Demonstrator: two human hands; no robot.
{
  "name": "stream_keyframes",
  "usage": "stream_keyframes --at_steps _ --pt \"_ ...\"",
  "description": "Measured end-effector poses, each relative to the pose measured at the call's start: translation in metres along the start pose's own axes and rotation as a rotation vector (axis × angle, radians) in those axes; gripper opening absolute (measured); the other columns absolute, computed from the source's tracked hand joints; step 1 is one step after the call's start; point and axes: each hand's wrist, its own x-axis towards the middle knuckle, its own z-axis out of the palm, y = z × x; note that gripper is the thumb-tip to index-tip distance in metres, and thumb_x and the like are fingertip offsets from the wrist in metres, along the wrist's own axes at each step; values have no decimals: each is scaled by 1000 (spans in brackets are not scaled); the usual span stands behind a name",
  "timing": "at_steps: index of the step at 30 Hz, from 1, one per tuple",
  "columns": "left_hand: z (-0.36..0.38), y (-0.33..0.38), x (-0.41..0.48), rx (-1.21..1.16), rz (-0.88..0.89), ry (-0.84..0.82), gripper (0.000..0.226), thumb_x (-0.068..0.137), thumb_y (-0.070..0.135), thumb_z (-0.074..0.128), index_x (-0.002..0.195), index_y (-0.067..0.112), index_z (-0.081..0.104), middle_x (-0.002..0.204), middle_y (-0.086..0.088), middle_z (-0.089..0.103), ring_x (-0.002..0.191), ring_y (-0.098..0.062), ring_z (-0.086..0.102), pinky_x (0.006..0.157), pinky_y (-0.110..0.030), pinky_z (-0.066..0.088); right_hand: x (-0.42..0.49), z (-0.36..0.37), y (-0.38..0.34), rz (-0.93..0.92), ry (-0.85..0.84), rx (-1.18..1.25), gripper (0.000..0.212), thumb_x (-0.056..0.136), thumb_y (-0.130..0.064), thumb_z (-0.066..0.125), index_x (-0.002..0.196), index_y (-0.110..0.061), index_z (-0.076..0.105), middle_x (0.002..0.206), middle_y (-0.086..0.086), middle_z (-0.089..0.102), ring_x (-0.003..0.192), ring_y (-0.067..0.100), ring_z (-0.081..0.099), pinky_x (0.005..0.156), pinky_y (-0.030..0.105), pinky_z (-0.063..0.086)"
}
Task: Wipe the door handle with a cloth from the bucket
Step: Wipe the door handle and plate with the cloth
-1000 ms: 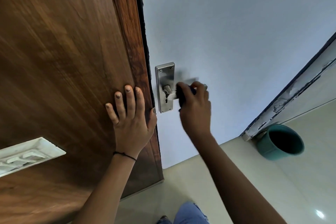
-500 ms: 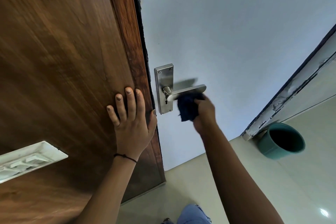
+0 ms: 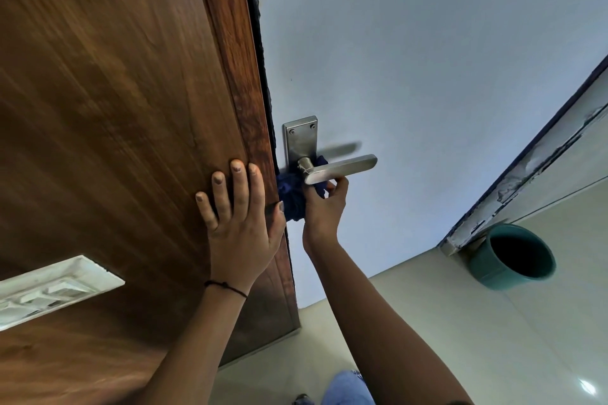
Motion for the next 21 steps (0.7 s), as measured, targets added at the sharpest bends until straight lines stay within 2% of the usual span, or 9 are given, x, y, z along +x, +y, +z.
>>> stream_keyframes --at_steps 3,8,12,14,16,18,21 --pt "0 0 -1 6 0 5 80 95 49 32 152 10 -7 158 -10 -22 145 -27 -22 116 -45 -15 3 0 3 -45 49 -42 40 86 -10 67 118 -21 45 106 -7 55 97 6 63 93 38 55" --pt "1 0 -1 17 -7 -5 76 96 49 28 152 10 -6 159 -9 -21 145 -27 -21 116 -45 -14 8 -14 17 1 94 -211 40 85 -2 57 111 -28 43 118 7 56 103 21 62 96 44 53" --pt "-2 0 -2 -5 -20 -31 77 95 49 29 152 12 -6 159 -8 -21 146 -26 -20 117 -44 -13 9 -43 19 38 99 -286 40 86 -2 58 114 -27 44 118 10 57 104 24 61 94 45 54" --pt "-3 2 -2 -38 -36 -32 81 92 48 36 152 13 -6 159 -6 -21 146 -25 -20 117 -44 -14 7 -61 12 61 100 -250 41 86 -2 58 119 -23 45 117 9 55 102 24 60 89 42 56" --pt "-5 9 0 -94 -95 -33 83 90 43 41 152 15 -7 159 -3 -20 146 -23 -20 117 -44 -13 7 -82 0 78 106 -191 43 86 -3 58 125 -18 44 118 8 55 100 23 59 75 34 54" --pt "-11 23 4 -196 -190 -33 84 88 37 44 152 17 -5 161 -8 -12 147 -23 -18 118 -42 -12 7 -104 -12 102 128 -120 45 85 -10 62 127 -15 46 117 9 59 96 22 61 66 30 50" --pt "-18 56 5 -412 -218 -75 80 82 31 48 149 16 7 152 -17 13 144 -30 1 119 -41 -6 6 -134 -32 141 164 -54 43 82 -22 71 121 -13 54 109 9 66 92 22 65 67 34 51"
